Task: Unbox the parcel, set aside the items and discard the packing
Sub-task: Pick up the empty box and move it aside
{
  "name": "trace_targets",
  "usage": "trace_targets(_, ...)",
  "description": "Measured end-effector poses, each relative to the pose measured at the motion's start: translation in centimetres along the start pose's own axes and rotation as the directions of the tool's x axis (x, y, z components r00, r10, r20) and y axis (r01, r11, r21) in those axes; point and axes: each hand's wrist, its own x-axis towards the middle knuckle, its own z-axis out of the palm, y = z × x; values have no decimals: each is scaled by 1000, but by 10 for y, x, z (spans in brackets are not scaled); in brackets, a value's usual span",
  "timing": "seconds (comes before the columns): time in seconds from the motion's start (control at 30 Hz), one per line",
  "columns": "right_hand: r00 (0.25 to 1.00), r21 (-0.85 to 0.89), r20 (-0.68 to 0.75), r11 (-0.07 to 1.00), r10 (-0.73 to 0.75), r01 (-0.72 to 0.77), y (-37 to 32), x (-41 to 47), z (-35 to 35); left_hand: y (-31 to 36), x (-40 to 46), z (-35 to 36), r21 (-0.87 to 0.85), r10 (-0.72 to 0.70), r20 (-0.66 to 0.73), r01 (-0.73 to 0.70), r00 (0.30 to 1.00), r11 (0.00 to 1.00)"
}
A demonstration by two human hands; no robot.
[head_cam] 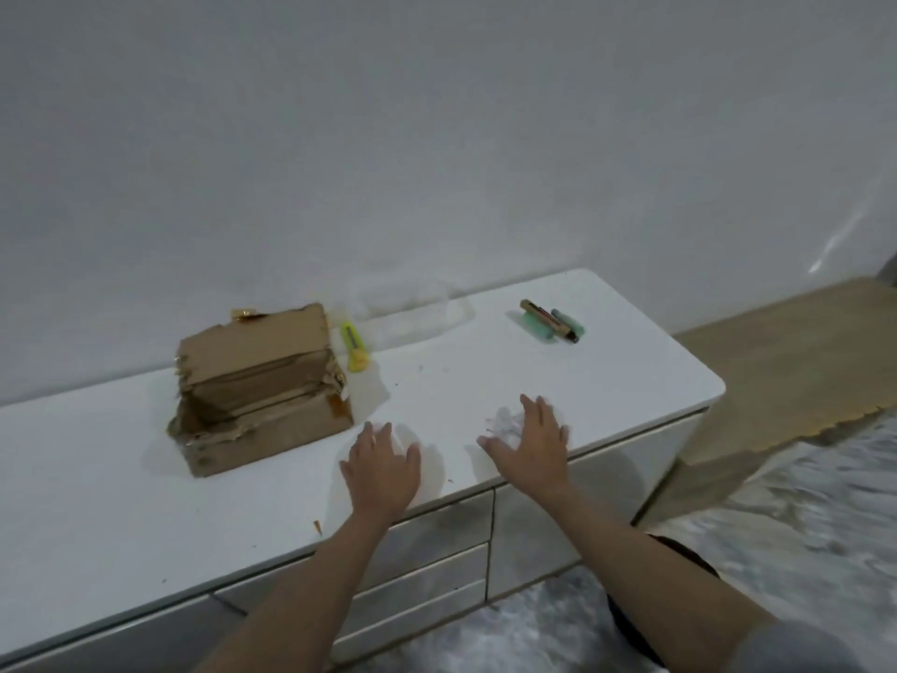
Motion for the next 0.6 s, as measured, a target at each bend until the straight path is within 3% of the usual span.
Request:
trace_targets(0.1, 1000, -210, 24, 978, -9, 14, -6, 11, 13, -17, -3, 5, 125, 45, -27, -41, 999, 991)
trace_targets(0.3, 994, -394, 101, 916, -35, 72, -14, 40, 34, -15, -2, 12, 207, 48, -91, -28, 995, 978)
trace_targets(0.6, 881, -220, 347, 885, -321, 410, -50, 105, 47, -22, -1, 17, 227, 78, -167, -39, 983, 973)
